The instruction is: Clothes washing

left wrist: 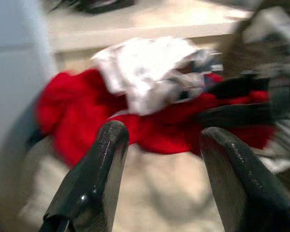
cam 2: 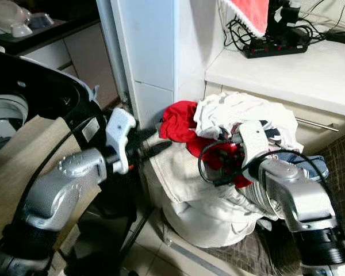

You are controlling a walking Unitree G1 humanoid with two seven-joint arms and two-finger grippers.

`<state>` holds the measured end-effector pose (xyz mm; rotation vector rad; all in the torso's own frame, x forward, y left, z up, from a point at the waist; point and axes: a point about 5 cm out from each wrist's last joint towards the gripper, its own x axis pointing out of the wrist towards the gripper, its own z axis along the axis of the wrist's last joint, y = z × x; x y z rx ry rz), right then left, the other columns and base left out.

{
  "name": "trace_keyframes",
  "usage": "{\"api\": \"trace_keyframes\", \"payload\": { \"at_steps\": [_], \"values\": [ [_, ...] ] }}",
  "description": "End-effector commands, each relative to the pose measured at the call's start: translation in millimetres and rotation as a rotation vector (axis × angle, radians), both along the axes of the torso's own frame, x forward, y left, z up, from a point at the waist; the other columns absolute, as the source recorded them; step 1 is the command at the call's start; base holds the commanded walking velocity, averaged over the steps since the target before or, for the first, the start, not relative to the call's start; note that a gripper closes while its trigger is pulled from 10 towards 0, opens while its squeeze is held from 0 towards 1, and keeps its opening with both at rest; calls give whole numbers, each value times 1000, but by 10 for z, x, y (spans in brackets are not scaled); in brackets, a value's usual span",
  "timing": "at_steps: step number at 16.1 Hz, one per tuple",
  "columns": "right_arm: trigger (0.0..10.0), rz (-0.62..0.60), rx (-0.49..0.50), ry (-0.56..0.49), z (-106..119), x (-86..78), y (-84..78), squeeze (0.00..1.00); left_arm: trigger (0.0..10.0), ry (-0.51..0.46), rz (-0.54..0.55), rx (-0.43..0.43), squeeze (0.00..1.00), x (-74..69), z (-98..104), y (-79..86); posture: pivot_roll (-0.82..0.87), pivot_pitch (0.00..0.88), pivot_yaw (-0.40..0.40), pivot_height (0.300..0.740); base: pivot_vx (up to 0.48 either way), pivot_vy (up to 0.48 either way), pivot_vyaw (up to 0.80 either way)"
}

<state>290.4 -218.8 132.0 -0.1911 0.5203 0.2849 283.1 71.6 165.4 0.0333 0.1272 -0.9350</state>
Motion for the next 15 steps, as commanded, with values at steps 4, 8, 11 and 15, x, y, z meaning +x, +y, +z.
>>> {"api": "trace_keyframes", "payload": {
  "at_steps": [4, 8, 11, 15],
  "values": [
    [7294, 39, -66, 10, -84, 68, -14, 0, 10000, -16, -30, 57, 0, -70, -53, -38, -119, 0, 70, 740, 0, 0, 0],
    [0, 38, -73, -3, -107, 108, 15, 0, 10000, 3, 7, 81, 0, -24, -79, 16, -116, 0, 71, 740, 0, 0, 0],
    [0, 46, -67, -10, -110, 115, 30, 0, 10000, 3, 12, 82, 0, -17, -73, 20, -118, 0, 75, 740, 0, 0, 0],
    [0, 47, -61, -20, -100, 114, 30, 0, 10000, 8, 8, 89, 0, -30, -95, 18, -127, 0, 80, 740, 0, 0, 0]
  ]
}}
